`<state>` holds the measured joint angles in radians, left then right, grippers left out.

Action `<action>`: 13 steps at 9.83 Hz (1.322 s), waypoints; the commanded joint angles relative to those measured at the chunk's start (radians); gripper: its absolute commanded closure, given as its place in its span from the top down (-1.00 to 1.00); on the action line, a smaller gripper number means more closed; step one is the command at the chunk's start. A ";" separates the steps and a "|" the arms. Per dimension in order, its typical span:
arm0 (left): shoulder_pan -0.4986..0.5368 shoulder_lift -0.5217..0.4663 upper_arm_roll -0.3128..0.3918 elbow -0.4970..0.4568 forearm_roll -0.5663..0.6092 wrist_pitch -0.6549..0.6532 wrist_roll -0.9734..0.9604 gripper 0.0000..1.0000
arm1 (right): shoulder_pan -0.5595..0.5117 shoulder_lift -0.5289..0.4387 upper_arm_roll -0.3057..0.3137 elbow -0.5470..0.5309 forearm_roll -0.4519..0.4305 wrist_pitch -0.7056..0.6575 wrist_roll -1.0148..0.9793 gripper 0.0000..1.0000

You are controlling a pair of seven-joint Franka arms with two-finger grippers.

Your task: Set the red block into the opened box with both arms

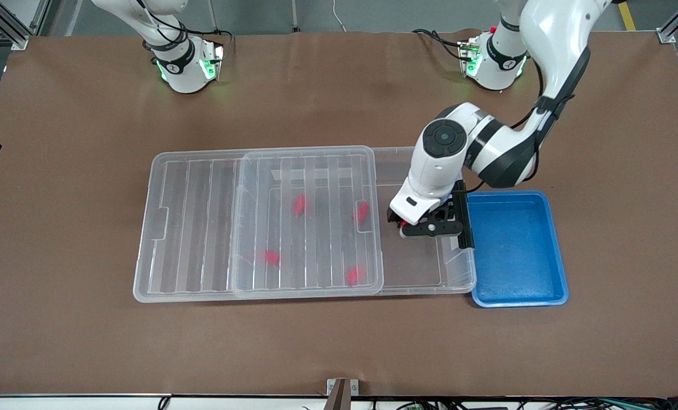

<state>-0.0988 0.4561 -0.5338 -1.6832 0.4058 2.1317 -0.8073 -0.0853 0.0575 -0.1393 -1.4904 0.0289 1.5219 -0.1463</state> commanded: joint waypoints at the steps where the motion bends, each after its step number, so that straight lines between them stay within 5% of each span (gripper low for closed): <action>1: 0.033 -0.037 0.002 0.086 -0.034 -0.158 0.135 1.00 | 0.012 0.114 0.007 -0.016 0.008 0.096 -0.041 -0.77; 4: 0.125 -0.123 0.002 0.235 -0.110 -0.390 0.313 1.00 | 0.050 0.237 0.012 -0.078 0.003 0.245 -0.047 -1.00; 7: 0.224 -0.246 0.003 0.238 -0.166 -0.453 0.430 1.00 | 0.094 0.259 0.029 -0.244 -0.001 0.430 -0.056 -1.00; 10: 0.313 -0.368 0.018 0.232 -0.248 -0.568 0.538 1.00 | 0.091 0.288 0.081 -0.275 0.016 0.457 -0.053 -1.00; 13: 0.214 -0.471 0.252 0.162 -0.385 -0.636 0.727 1.00 | 0.093 0.306 0.099 -0.274 0.094 0.449 -0.047 -1.00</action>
<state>0.1496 0.0282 -0.3627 -1.4353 0.0912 1.5190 -0.1337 0.0166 0.3642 -0.0572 -1.7513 0.0899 1.9665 -0.1887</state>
